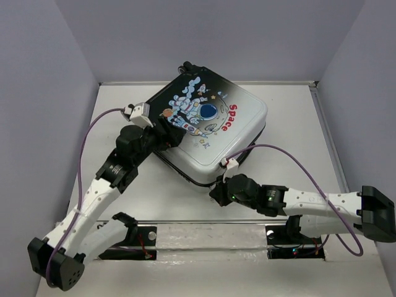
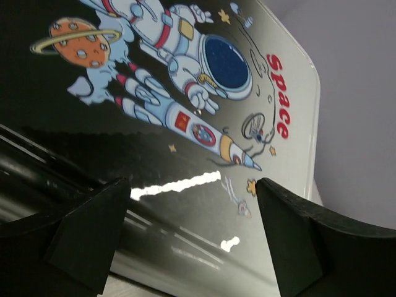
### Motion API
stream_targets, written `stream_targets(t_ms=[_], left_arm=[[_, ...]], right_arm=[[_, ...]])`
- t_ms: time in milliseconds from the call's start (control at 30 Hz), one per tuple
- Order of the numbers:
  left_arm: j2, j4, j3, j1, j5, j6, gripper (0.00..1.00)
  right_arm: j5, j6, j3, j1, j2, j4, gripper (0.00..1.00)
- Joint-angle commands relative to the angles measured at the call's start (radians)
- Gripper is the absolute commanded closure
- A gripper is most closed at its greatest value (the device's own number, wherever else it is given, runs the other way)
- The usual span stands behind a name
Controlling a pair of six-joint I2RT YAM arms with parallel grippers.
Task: Pack the luggage
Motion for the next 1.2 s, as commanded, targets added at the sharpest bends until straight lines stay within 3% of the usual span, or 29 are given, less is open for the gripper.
stream_targets(t_ms=[0,200,400,467,633,733,833,933,1000,1167], left_arm=[[-0.083,-0.303,-0.133,-0.006,0.185,0.021,0.01],[-0.066,-0.094,-0.272,-0.029,0.359,-0.102,0.01],[0.063,-0.029,-0.197,-0.173,0.293,-0.116,0.01],[0.068,-0.111,-0.182,-0.190,0.239,-0.081,0.01],[-0.098,-0.367,-0.120,-0.191,-0.164,-0.073,0.01],[-0.164,-0.538,-0.085,-0.191,-0.242,-0.079,0.01],[-0.156,-0.597,-0.079,-0.191,-0.204,-0.082,0.01],[-0.147,-0.544,-0.144,-0.190,-0.083,-0.110,0.01],[-0.121,-0.435,-0.203,-0.191,0.022,-0.130,0.01],[-0.091,-0.194,-0.209,-0.192,0.095,-0.203,0.01]], right_arm=[[0.009,-0.011,0.011,-0.011,-0.034,0.108,0.93],[-0.014,-0.013,0.009,-0.011,-0.036,0.108,0.93],[-0.032,-0.011,0.024,-0.011,-0.008,0.102,0.93],[-0.030,-0.011,0.024,-0.011,-0.013,0.094,0.93],[-0.012,-0.014,0.017,-0.011,-0.037,0.071,0.93],[-0.009,-0.017,0.014,-0.011,-0.045,0.065,0.93],[-0.006,-0.017,0.011,-0.011,-0.053,0.059,0.93],[-0.004,-0.014,0.003,-0.011,-0.066,0.056,0.93],[-0.006,-0.013,-0.002,-0.011,-0.076,0.053,0.93],[-0.026,-0.019,0.003,-0.011,-0.063,0.048,0.93]])
